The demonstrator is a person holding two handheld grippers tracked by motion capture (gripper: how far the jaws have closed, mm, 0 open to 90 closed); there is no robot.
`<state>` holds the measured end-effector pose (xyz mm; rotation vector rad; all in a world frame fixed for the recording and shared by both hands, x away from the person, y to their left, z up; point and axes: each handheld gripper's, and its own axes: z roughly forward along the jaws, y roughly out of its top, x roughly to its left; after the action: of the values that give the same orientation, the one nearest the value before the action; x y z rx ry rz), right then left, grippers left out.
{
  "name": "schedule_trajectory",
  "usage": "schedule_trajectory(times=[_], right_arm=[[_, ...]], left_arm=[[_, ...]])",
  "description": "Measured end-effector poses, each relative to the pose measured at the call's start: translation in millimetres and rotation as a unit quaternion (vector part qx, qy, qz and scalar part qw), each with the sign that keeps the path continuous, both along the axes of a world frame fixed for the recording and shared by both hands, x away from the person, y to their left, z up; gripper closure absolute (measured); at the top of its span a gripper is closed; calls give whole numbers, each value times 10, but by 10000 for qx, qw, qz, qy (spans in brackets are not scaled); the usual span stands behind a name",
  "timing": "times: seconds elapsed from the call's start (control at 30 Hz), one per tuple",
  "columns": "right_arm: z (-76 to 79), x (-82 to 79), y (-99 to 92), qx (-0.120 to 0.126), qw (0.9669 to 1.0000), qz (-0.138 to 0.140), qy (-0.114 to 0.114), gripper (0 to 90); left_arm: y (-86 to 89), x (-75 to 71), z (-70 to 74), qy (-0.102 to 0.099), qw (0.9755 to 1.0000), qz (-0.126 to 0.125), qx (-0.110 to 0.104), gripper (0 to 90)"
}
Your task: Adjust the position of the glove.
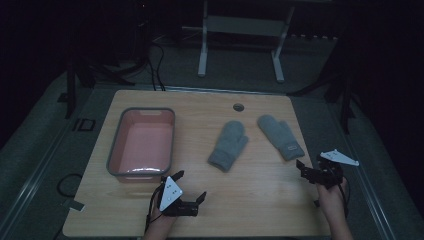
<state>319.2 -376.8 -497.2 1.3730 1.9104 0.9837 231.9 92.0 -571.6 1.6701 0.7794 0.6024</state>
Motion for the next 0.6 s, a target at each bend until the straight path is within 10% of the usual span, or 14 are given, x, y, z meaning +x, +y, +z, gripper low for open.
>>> schedule_trajectory(times=[0.4,0.6], right_arm=[[530,465,368,530,9917,1145,251,147],[677,688,671,292,9866,1603,64,143]], left_arm=[[15,9,0,66,10000,-5,-55,3],[8,-2,1,66,10000,-32,-29,2]])
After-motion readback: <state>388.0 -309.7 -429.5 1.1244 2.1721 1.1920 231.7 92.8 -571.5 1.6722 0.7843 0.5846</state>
